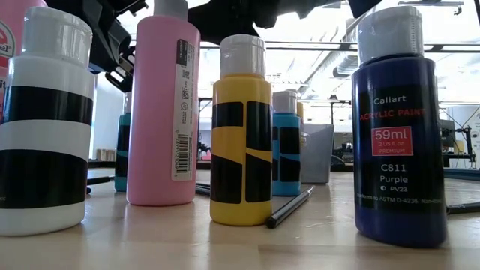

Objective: Pick & Place Paint Supplies
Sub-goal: Put the top pink paint bottle into the black bin

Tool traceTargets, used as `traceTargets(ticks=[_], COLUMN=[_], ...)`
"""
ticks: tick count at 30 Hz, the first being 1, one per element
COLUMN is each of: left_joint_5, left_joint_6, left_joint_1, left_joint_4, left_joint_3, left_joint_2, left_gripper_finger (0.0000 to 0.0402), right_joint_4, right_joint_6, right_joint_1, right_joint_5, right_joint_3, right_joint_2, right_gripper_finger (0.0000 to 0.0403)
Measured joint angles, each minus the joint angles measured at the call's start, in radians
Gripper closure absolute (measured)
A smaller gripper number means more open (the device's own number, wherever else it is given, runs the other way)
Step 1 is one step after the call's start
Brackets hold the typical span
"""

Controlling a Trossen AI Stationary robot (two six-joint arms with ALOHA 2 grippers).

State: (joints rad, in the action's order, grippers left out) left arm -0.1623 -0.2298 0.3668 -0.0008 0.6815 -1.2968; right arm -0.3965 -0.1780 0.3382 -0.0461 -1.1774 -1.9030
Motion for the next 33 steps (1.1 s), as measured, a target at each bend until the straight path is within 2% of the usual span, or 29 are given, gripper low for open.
traceTargets(ticks=[12,26,33], left_joint_5=[0.023,0.023,0.023], left_joint_6=[0.0,-0.001,-0.007], left_joint_1=[0.0,0.0,0.0], left_joint_4=[0.0,-0.001,-0.002], left_joint_3=[0.0,0.0,0.0], left_joint_2=[0.0,0.0,0.0], left_gripper_finger=[0.0396,0.0396,0.0396], right_joint_4=[0.004,0.003,0.003], right_joint_6=[0.018,0.021,0.018], right_joint_1=[0.0,0.0,0.0], right_joint_5=[0.001,0.0,0.003], right_joint_3=[0.0,0.0,0.0], right_joint_2=[-0.002,-0.003,-0.002], right_gripper_finger=[0.0207,0.0283,0.0275])
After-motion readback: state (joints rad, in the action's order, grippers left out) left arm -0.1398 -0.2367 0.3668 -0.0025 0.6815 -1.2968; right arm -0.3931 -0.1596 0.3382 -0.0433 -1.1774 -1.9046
